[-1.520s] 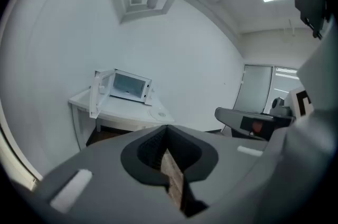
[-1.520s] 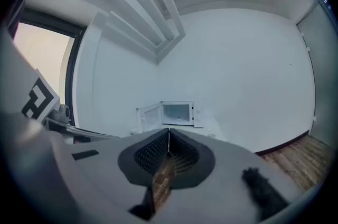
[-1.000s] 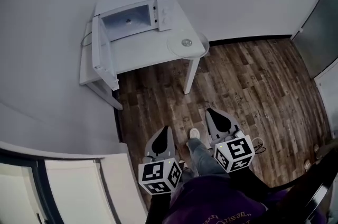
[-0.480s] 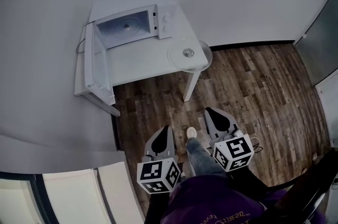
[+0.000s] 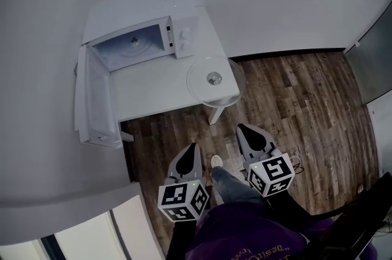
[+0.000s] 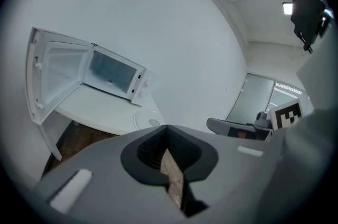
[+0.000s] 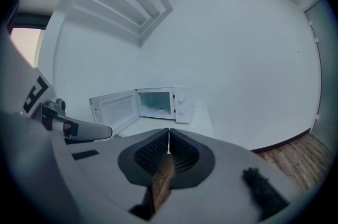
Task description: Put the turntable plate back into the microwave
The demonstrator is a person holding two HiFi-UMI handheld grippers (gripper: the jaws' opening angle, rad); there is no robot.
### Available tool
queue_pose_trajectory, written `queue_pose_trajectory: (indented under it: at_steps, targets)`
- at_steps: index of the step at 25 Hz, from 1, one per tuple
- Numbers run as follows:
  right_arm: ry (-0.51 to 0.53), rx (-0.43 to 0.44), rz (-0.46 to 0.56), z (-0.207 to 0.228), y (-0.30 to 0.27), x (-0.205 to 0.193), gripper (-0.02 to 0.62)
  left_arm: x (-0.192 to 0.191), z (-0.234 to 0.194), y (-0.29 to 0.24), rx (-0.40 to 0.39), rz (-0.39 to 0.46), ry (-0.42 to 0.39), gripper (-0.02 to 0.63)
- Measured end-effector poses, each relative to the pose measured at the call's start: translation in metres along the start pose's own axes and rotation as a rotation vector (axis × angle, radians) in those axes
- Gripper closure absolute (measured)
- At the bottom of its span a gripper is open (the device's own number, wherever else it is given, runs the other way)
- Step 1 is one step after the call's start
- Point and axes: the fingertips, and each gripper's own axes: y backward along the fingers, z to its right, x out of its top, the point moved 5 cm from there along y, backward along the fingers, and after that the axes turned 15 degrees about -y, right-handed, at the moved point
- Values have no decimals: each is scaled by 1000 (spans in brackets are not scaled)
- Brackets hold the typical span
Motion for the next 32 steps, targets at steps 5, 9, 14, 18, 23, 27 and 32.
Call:
queue_pose_trajectory:
  at_steps: [5,9,14,18,23,27,32]
  targets:
    - [-6,22,-30,35,-37,20,584,15,2,-47,10,-24,6,600]
    - [2,39,-50,59,-63,33,584,24,-2,-80,17,-33,24,600]
    - [12,58,-58,84,-85,47,584,32,-3,-112,14,-24,57,600]
    - [-9,73,-73,100,-94,48,584,37,0,-127,5,-11,49,593]
    - [-31,74,-105,108,-104,43,584,36,-6,-140,-30,-32,63,563]
    - [-73,60,-85,114,-108,44,584,27,-12,-155,-82,-98,103,563]
    - [-115,-34,-72,132,-109,37,584,0,-17,-175,-168,-222,189,497]
